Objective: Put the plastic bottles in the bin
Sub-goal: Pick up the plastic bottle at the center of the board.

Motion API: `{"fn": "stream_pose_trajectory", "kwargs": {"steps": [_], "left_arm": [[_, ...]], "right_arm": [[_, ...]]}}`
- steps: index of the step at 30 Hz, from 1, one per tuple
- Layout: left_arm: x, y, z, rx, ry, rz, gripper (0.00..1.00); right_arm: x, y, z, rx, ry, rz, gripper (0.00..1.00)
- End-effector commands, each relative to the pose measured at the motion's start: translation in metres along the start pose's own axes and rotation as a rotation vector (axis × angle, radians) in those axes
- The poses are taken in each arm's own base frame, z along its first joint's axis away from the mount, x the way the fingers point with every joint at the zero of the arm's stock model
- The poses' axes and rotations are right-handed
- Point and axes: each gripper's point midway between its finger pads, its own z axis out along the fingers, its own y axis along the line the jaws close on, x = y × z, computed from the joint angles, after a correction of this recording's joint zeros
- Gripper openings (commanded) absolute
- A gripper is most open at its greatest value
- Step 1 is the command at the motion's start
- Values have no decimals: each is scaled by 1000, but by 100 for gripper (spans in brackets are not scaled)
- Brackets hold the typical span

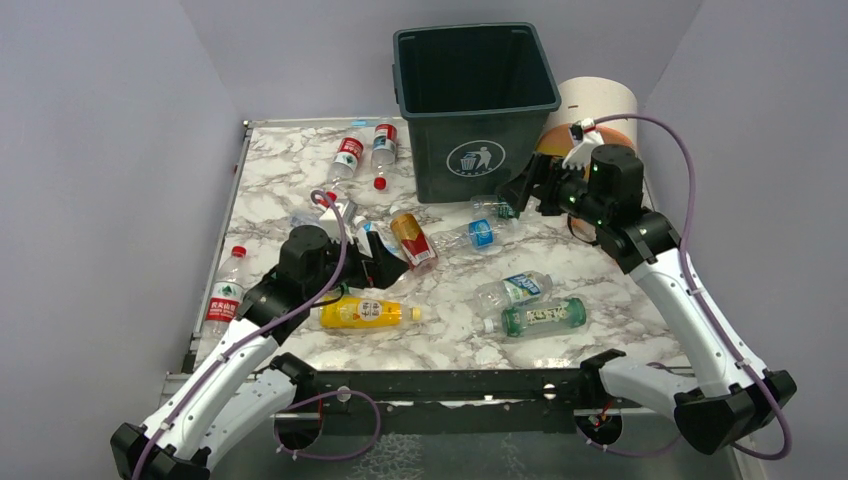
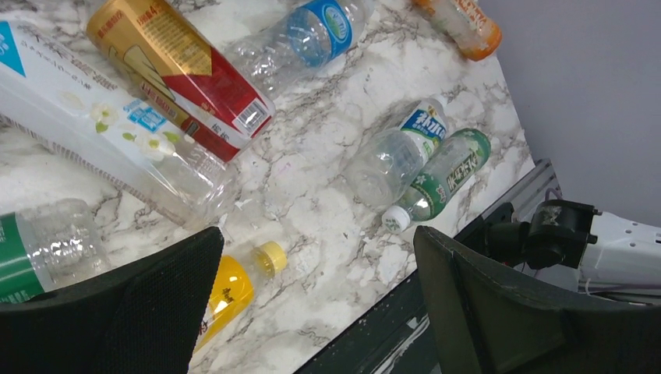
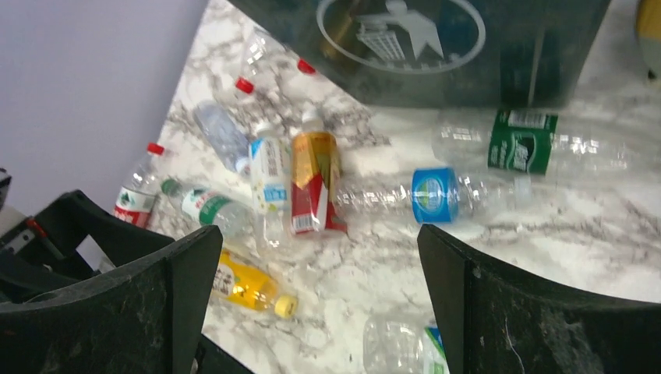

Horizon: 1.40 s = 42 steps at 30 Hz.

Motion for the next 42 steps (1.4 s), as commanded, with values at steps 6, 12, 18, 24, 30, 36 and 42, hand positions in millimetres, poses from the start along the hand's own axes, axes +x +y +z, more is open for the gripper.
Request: {"fn": "stream_pose_trajectory", "kwargs": {"steps": [6, 12, 18, 24, 30, 36, 42], "left_arm": [[30, -6, -6, 67, 76, -70, 99], [39, -5, -21, 65, 66, -109, 99], [45, 0, -27, 53, 54, -135, 99], [41, 1, -24, 35, 60, -131, 99], [38, 4, -15, 16, 70, -118, 99], [36, 3, -12, 17, 74, -111, 99], [34, 3, -12, 17, 66, -112, 99]], "right_arm": [[94, -42, -20, 157, 202, 195, 99], [150, -55, -41, 222, 335, 313, 99], [180, -64, -47, 261, 373, 417, 99], [199, -83, -49, 376, 402, 460, 93], [211, -103, -44, 469, 368, 511, 88], [215, -112, -28, 523, 379, 545, 89], [215, -120, -6, 542, 386, 544, 89]]}}
